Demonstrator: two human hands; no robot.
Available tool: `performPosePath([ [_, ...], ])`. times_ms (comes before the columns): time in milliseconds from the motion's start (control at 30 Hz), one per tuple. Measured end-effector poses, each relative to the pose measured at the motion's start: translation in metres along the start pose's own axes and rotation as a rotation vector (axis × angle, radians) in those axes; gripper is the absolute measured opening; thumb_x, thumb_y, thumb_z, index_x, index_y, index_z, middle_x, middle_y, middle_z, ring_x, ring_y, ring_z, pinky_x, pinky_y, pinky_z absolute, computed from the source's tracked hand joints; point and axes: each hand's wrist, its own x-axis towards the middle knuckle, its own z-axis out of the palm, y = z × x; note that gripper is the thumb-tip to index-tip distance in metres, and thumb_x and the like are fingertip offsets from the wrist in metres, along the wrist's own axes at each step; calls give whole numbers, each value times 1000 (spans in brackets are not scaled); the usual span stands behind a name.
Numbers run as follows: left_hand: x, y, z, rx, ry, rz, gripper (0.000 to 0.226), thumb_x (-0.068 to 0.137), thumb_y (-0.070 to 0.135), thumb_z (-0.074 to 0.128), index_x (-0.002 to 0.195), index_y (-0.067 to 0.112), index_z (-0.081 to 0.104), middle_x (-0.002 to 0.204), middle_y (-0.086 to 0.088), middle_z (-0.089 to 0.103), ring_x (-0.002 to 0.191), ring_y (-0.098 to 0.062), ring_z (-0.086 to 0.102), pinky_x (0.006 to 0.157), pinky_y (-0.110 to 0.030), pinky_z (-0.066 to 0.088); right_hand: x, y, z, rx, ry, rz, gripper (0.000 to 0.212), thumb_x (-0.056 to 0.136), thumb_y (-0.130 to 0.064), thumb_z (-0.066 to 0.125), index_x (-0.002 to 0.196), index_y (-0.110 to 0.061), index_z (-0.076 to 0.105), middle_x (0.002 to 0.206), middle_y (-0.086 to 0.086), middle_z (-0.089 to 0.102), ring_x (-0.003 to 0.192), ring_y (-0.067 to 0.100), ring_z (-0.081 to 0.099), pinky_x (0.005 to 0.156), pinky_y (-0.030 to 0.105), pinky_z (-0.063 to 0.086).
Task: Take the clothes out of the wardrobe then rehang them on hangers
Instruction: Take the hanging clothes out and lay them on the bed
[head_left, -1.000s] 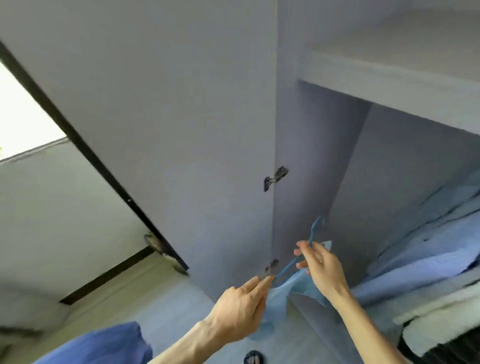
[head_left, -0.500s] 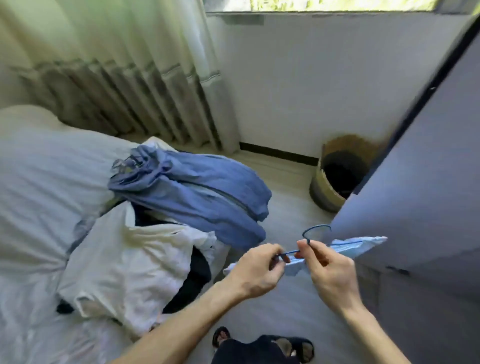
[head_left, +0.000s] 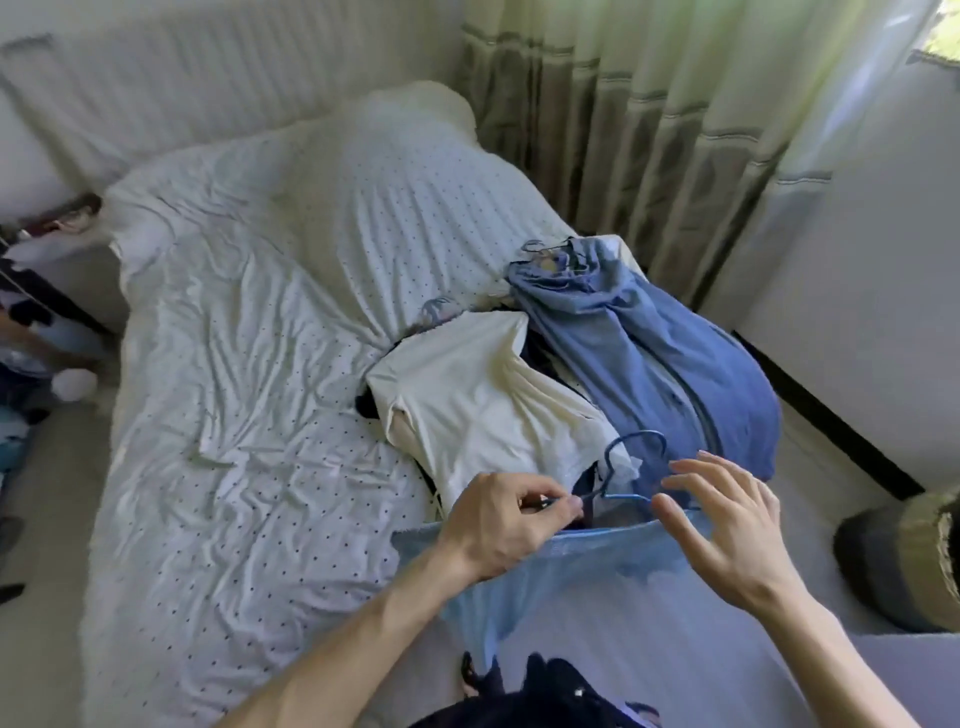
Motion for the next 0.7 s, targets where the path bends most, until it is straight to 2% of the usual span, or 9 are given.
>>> performPosePath([
  [67, -6, -8, -31, -25, 57, -10, 18, 92, 41, 66, 87, 30, 79, 62, 24, 66, 59, 5, 59, 56, -14, 40, 20, -5, 12, 0, -77, -15, 62, 87, -80, 30, 92, -32, 69, 108, -12, 68, 118, 17, 57, 98, 39, 36],
  [133, -8, -12, -58, -37, 111, -5, 17, 94, 36, 67, 87, 27, 79, 50, 27, 56, 50, 9, 51, 51, -7, 32, 40, -11, 19, 64, -114, 26, 65, 83, -87, 32, 79, -30, 62, 85, -11, 66, 91, 17, 62, 80, 38, 48],
  [200, -7, -14, -79, -49, 147, 3, 18, 95, 34, 67, 87, 24, 79, 46, 24, 52, 46, 7, 47, 49, -8, 30, 60, -20, 22, 155, -97, 67, 71, 78, -91, 35, 68, -23, 51, 63, -7, 54, 66, 12, 53, 64, 39, 46],
  [233, -6, -15, -87, -59, 154, 8, 18, 95, 34, 66, 88, 24, 79, 46, 22, 50, 46, 4, 45, 49, -9, 29, 69, -26, 22, 196, -78, 77, 72, 76, -90, 39, 66, -20, 48, 59, -5, 50, 61, 12, 49, 61, 37, 44],
  [300, 0, -15, -100, -90, 167, 16, 16, 96, 31, 65, 92, 26, 79, 51, 17, 50, 49, -1, 40, 52, -17, 29, 88, -37, 19, 252, -30, 85, 72, 75, -88, 44, 66, -16, 48, 58, -1, 48, 59, 14, 47, 60, 34, 42],
  [400, 13, -8, -113, -161, 194, 20, 17, 98, 22, 62, 100, 25, 79, 65, 5, 50, 58, -8, 38, 57, -27, 30, 117, -47, 10, 272, 47, 63, 73, 75, -81, 48, 72, -9, 52, 64, 7, 53, 64, 20, 51, 62, 38, 42],
  [533, 37, 10, -131, -245, 159, 42, 21, 101, 18, 57, 106, 18, 77, 58, 16, 44, 48, 0, 35, 47, -13, 29, 154, -48, -7, 311, 137, 45, 58, 76, -76, 53, 70, -19, 50, 65, -2, 54, 66, 7, 53, 60, 28, 40],
  [700, 81, 43, -162, -287, 165, 10, 22, 101, 19, 55, 107, 15, 76, 66, 6, 46, 50, -10, 28, 47, -19, 23, 220, -46, -24, 378, 209, 7, 55, 77, -76, 57, 74, -21, 54, 73, -5, 57, 73, 5, 54, 63, 28, 41],
])
